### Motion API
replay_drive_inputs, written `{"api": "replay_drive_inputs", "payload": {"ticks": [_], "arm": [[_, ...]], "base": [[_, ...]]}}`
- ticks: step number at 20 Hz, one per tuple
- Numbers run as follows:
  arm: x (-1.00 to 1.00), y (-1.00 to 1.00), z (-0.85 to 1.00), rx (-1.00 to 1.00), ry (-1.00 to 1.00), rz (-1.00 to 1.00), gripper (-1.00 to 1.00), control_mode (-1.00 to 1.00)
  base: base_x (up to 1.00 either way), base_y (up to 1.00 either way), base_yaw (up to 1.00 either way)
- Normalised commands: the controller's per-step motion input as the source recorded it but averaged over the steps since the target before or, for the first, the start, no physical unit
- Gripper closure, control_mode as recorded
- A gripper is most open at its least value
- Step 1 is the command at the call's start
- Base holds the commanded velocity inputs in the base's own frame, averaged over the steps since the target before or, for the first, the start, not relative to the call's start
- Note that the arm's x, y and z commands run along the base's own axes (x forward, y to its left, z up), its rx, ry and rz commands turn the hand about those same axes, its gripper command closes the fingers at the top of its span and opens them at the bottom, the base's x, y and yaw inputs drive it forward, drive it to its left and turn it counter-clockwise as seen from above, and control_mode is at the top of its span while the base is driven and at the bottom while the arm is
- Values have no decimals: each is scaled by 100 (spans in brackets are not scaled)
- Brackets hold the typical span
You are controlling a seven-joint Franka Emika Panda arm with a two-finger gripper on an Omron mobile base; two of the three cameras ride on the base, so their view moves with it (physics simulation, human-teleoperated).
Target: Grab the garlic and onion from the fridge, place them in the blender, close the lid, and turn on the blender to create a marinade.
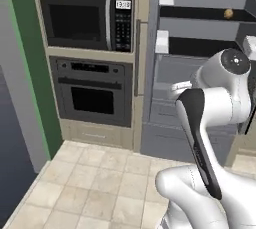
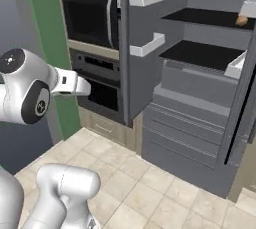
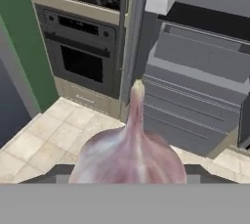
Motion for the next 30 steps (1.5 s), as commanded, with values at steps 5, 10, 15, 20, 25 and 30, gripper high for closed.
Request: {"api": "replay_drive_inputs", "payload": {"ticks": [5,10,15,20,25,30], "arm": [[0,0,0,0,0,0,100,100],[0,0,0,0,0,0,100,100],[0,0,0,0,0,0,100,100],[0,0,0,0,0,0,100,100],[0,0,0,0,0,0,100,100],[0,0,0,0,0,0,100,100]], "base": [[-55,-44,-33],[-40,-17,-82],[-26,0,-90],[-3,20,-90],[12,35,-86],[39,66,-74]]}}
